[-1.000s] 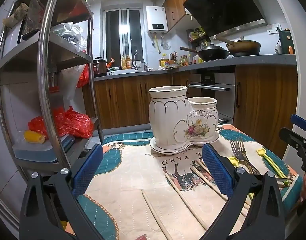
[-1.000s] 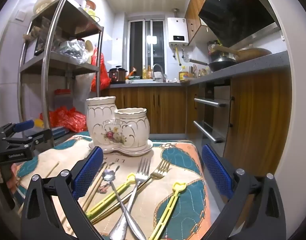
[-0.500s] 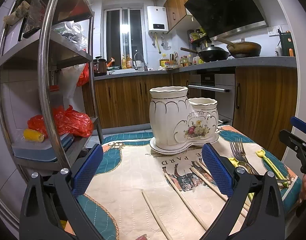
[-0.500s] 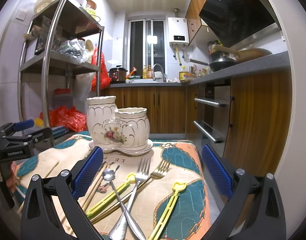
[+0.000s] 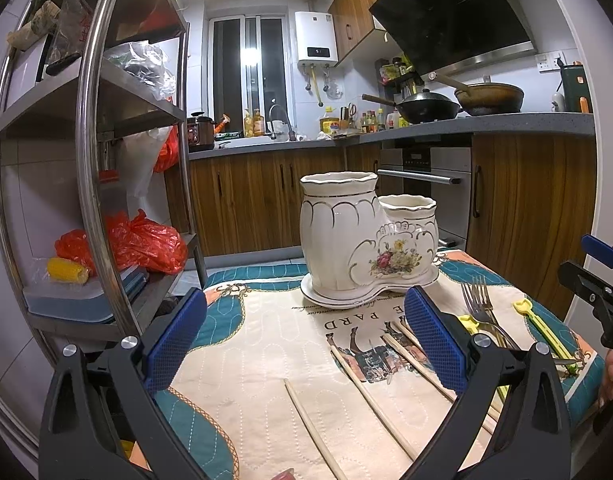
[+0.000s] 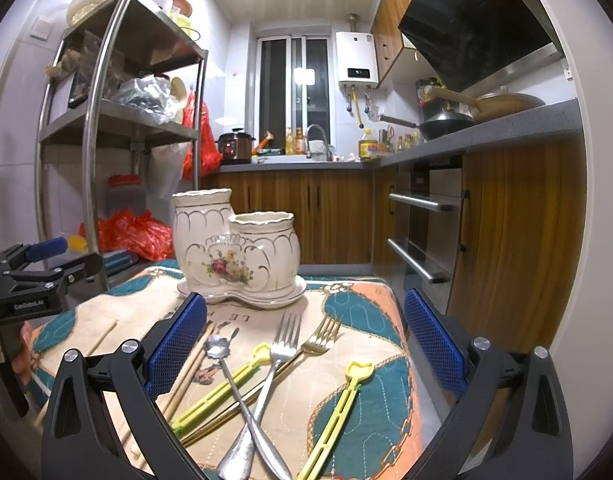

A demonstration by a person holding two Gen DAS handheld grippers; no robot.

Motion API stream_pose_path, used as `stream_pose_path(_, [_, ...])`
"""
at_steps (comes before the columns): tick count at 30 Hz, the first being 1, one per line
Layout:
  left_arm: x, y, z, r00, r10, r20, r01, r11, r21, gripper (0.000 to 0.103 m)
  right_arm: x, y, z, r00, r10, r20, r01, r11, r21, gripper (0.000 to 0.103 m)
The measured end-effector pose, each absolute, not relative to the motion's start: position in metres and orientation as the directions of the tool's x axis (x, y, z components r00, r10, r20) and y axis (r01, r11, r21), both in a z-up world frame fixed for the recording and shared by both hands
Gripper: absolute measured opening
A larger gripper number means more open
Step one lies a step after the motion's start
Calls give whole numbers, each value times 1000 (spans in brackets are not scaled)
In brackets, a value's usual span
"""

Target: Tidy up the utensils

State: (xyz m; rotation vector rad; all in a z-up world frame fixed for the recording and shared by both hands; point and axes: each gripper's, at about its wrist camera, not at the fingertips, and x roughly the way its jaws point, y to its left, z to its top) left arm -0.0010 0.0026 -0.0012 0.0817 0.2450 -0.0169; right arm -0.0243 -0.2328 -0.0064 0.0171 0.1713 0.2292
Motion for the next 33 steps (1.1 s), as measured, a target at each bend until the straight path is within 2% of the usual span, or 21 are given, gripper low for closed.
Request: stream_pose_path(33, [0, 4, -1, 969, -7, -246, 27, 997, 78, 98, -23, -234, -5, 958, 228, -173, -225, 974, 34, 98])
